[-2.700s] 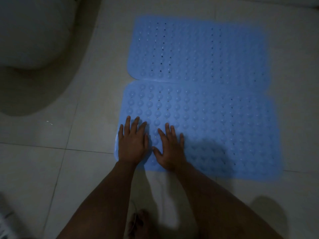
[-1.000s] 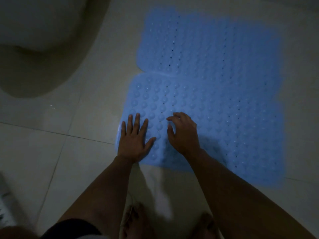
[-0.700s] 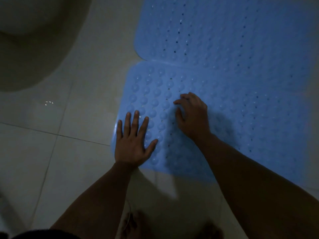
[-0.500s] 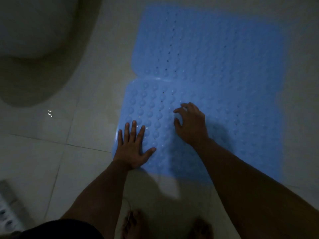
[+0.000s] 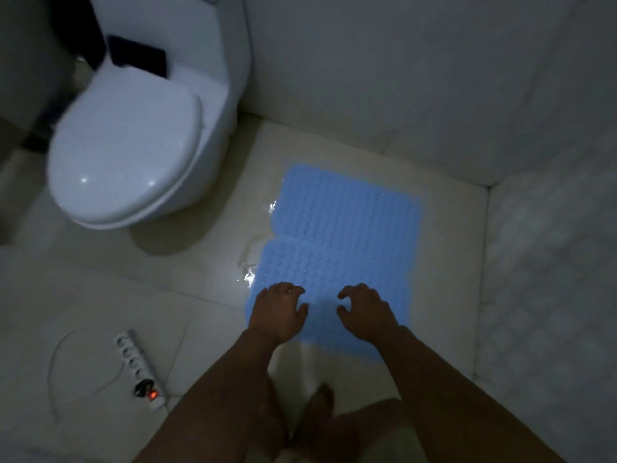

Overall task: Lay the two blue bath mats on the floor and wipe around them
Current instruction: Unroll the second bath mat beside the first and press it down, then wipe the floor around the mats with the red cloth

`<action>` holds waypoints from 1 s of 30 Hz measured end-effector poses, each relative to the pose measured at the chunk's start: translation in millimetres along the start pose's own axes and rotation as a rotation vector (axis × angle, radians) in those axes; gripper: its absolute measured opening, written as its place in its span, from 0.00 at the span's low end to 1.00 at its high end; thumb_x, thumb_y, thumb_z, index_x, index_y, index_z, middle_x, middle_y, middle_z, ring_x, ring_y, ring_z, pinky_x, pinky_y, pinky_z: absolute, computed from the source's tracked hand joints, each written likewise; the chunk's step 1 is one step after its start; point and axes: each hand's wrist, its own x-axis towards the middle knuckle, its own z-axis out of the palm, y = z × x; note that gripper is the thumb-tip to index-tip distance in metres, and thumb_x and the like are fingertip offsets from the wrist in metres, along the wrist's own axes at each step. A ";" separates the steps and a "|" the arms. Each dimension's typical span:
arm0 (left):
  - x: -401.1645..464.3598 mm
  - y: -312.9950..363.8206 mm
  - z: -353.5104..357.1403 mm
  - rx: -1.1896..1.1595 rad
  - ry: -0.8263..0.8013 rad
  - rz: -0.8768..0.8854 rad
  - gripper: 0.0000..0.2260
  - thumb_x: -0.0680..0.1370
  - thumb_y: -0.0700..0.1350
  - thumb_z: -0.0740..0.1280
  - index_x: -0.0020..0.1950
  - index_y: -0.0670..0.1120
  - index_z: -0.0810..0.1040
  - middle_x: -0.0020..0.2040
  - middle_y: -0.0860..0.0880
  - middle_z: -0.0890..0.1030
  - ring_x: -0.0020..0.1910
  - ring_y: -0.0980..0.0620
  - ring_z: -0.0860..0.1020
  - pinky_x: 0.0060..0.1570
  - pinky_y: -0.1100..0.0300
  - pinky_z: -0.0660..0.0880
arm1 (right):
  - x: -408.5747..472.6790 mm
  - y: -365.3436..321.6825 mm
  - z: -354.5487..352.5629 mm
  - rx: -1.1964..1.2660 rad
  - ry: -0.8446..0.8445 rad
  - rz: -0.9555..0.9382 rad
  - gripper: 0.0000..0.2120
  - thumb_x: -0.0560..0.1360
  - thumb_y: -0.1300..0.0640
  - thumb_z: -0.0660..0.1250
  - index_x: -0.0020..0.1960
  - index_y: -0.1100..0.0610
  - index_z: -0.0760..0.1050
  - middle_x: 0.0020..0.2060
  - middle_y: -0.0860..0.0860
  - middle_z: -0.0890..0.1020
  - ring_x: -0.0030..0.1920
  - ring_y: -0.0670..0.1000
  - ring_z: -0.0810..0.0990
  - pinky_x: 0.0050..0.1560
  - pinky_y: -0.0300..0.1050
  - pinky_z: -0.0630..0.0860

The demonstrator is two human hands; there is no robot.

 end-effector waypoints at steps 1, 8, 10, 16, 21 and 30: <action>-23.7 10.7 -30.2 0.005 -0.006 -0.010 0.28 0.79 0.62 0.52 0.73 0.53 0.75 0.71 0.50 0.77 0.69 0.46 0.75 0.68 0.50 0.70 | -22.7 -13.5 -24.2 0.010 -0.019 -0.007 0.18 0.81 0.44 0.64 0.69 0.48 0.74 0.69 0.53 0.74 0.69 0.57 0.74 0.67 0.54 0.72; -139.1 40.9 -185.3 0.061 0.052 -0.165 0.21 0.83 0.59 0.60 0.74 0.54 0.72 0.69 0.48 0.77 0.65 0.44 0.77 0.63 0.51 0.73 | -124.3 -93.5 -147.6 0.029 -0.182 -0.124 0.18 0.81 0.46 0.66 0.68 0.51 0.75 0.66 0.53 0.78 0.66 0.54 0.77 0.66 0.47 0.72; -156.9 46.2 -219.2 0.068 0.088 -0.227 0.21 0.83 0.59 0.60 0.74 0.54 0.72 0.69 0.48 0.77 0.66 0.44 0.77 0.63 0.51 0.73 | -134.2 -113.0 -166.5 0.007 -0.193 -0.168 0.18 0.81 0.46 0.67 0.68 0.51 0.75 0.65 0.53 0.79 0.66 0.55 0.77 0.67 0.48 0.73; -228.1 59.7 -311.0 0.118 0.345 -0.471 0.21 0.81 0.59 0.62 0.72 0.53 0.74 0.68 0.48 0.79 0.66 0.42 0.78 0.63 0.50 0.73 | -153.4 -196.1 -223.5 -0.122 -0.134 -0.479 0.17 0.80 0.46 0.67 0.66 0.51 0.77 0.62 0.54 0.82 0.65 0.56 0.79 0.64 0.47 0.74; -316.0 63.3 -366.4 0.144 0.487 -0.732 0.22 0.81 0.59 0.62 0.71 0.51 0.73 0.68 0.45 0.76 0.65 0.40 0.75 0.62 0.46 0.72 | -193.2 -294.7 -259.4 -0.198 -0.090 -0.811 0.14 0.79 0.52 0.67 0.63 0.52 0.80 0.60 0.54 0.83 0.62 0.57 0.80 0.58 0.46 0.75; -599.0 131.1 -432.2 0.328 0.979 -1.387 0.20 0.82 0.57 0.60 0.70 0.48 0.74 0.66 0.44 0.76 0.64 0.40 0.75 0.58 0.47 0.72 | -416.0 -492.6 -263.6 -0.021 -0.166 -1.555 0.02 0.77 0.54 0.72 0.48 0.47 0.82 0.43 0.49 0.86 0.46 0.54 0.85 0.48 0.48 0.80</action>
